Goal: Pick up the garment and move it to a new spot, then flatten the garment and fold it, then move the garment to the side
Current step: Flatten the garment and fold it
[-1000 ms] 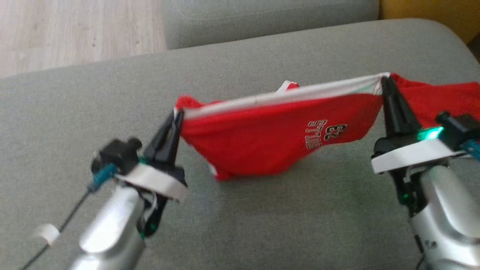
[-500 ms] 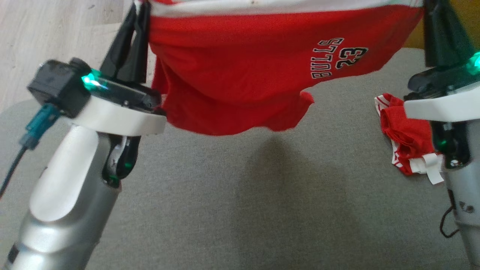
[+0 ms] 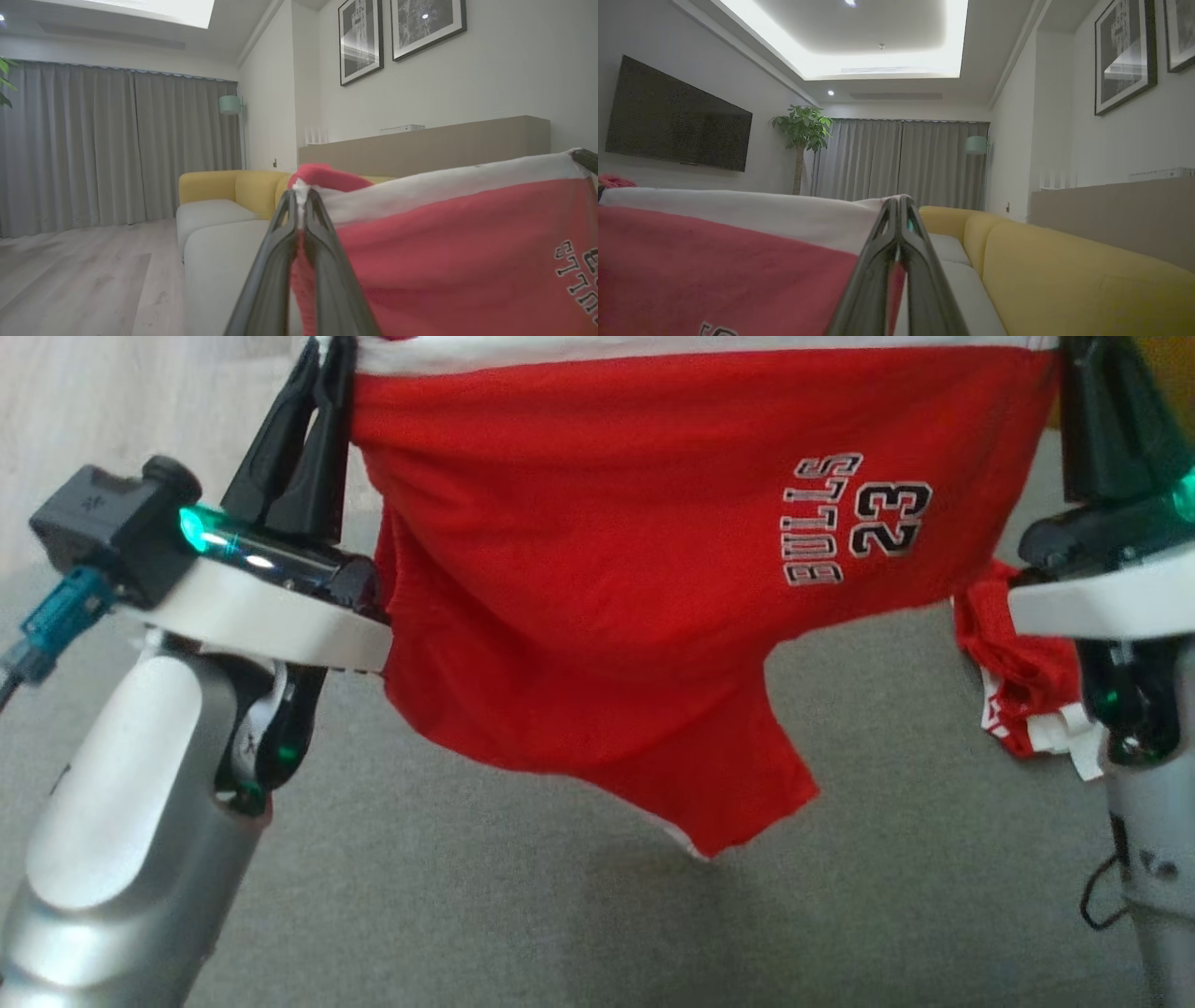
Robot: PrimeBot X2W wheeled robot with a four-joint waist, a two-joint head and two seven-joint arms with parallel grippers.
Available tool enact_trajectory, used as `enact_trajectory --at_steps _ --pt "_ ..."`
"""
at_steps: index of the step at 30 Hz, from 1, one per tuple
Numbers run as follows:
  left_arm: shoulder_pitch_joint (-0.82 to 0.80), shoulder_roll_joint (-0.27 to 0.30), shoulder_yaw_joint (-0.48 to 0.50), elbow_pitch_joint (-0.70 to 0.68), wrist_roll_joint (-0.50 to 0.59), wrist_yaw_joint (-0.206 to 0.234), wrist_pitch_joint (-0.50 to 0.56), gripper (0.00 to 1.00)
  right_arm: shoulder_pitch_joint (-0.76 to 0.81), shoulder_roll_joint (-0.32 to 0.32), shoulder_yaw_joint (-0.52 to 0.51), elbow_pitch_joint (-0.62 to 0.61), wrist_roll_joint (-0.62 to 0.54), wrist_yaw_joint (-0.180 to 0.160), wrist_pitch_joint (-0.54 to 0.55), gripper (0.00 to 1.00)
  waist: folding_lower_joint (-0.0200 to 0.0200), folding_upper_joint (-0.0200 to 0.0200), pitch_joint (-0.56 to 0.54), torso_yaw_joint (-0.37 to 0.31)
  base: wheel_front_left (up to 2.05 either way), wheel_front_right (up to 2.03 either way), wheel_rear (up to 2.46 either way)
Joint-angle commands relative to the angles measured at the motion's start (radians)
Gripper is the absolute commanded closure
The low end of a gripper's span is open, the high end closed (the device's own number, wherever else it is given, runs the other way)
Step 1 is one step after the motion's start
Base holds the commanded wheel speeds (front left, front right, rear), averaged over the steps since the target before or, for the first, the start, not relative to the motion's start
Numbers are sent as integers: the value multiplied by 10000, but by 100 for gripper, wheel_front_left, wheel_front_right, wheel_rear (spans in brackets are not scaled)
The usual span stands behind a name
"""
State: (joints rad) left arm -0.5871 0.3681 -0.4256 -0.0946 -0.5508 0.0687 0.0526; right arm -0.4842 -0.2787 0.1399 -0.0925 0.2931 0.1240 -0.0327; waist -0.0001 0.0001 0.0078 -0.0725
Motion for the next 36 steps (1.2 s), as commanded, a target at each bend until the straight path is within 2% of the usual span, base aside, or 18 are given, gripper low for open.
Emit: enact_trajectory --at_steps 1,6,9,10,11,13,14,18,24,27,32,36 --pt "-767 366 444 -41 -139 -150 144 100 -652 112 -8 -31 219 67 140 100 1 -1 530 -39 0 0 0" --pt "-2679 225 689 1854 -408 -739 85 100 -2628 -75 88 1533 502 67 52 100 1 -1 2029 -114 0 0 0" --pt "-4320 76 829 3389 -344 -1069 -204 100 -4320 -199 430 3097 408 67 -244 100 1 -1 2856 -135 0 0 0" --pt "-5439 -6 923 4392 -253 -1229 -496 100 -5541 -286 692 4184 185 67 -579 100 1 -1 3328 -124 0 0 0" --pt "-5995 -35 979 4835 -196 -1290 -689 100 -6154 -341 810 4701 9 67 -784 100 1 -1 3569 -102 0 0 0" --pt "-6877 -132 1058 5687 -123 -1415 -1173 100 -7197 -328 993 5692 -275 67 -1289 100 1 -1 3864 -41 0 0 0" --pt "-6877 -132 1058 5687 -123 -1415 -1173 100 -7197 -328 993 5692 -275 67 -1289 100 1 -1 3864 -41 0 0 0" --pt "-7813 -419 996 7139 -258 -1728 -1882 100 -8408 -185 1230 7320 -594 67 -1948 100 1 -1 4194 146 0 0 0" --pt "-7211 -1012 119 8458 -514 -1974 -2731 100 -7908 -131 1782 9095 -492 67 -2239 100 1 -1 4273 481 0 0 0" --pt "-6289 -1262 -665 8667 -814 -1988 -2928 100 -7009 -229 2905 9756 -355 67 -2262 100 1 -1 4109 607 0 0 0" --pt "-4537 -1150 -1819 8681 -1480 -1991 -3086 100 -5655 -785 4603 10220 733 67 -2275 100 1 -1 3642 762 0 0 0" --pt "-3244 -931 -2497 8600 -1865 -1992 -3128 100 -4820 -1358 5733 10124 1814 67 -2180 100 1 -1 3168 845 0 0 0"
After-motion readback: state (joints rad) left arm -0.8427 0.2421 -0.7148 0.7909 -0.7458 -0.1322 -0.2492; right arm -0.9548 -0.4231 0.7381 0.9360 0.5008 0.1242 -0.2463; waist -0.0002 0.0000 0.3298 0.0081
